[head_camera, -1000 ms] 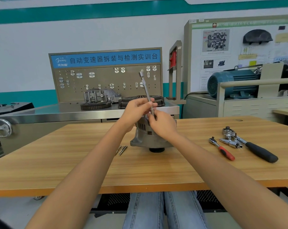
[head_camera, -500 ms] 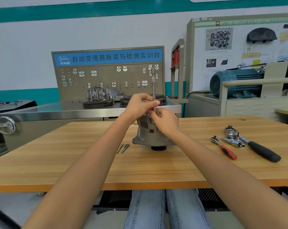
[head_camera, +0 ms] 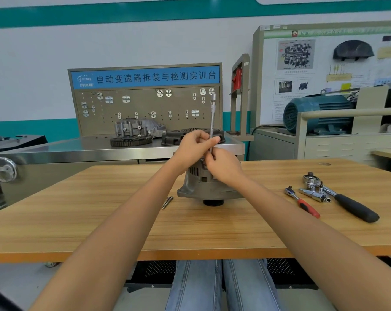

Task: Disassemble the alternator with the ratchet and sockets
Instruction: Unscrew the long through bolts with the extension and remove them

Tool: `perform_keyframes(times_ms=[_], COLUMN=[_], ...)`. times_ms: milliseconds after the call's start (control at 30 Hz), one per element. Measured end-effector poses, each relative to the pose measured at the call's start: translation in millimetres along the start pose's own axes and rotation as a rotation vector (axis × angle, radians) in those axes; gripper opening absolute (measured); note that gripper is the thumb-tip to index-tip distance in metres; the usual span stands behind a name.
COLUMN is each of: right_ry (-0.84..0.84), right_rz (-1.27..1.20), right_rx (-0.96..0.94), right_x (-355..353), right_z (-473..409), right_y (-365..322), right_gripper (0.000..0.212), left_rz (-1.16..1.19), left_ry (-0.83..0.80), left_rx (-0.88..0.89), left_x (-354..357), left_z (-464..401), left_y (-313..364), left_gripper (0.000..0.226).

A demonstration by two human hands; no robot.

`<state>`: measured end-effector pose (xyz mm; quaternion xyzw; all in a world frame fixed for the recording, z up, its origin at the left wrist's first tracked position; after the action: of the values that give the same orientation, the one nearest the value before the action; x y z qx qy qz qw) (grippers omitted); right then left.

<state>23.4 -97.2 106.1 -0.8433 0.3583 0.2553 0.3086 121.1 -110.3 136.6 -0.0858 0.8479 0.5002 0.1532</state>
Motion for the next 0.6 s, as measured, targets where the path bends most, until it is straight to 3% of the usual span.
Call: perform_keyframes(times_ms=[200,333,600], right_ry=[0.023,0.059,0.098], right_rz=[0.000,0.028,-0.003], right_rx=[0.020,0.003,0.015], right_x=[2,3,0], right_z=[1,4,2], right_y=[2,0,1], right_gripper=[0.034,0.034,0.025], left_rz=[0.103,0.130,0.106], left_ry=[-0.158,-0.055,0.064], left_rx=[-0.017,-0.030,-0.033], left_x=[-6,-10,-6], left_z=[0,-2,-3], left_y=[-5,-10,-9], left_gripper=[0.020,0.003,0.025])
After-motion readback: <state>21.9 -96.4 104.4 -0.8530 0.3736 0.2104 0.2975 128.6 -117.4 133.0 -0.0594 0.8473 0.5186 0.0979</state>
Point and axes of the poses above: each hand's wrist, its own z-axis away from the middle knuckle, its own x-axis out of the palm, y = z × x, the point moved 4 cm from there along -z, towards the middle knuckle, and after that the axes turned 8 degrees about -x, right-handed, at the moved point
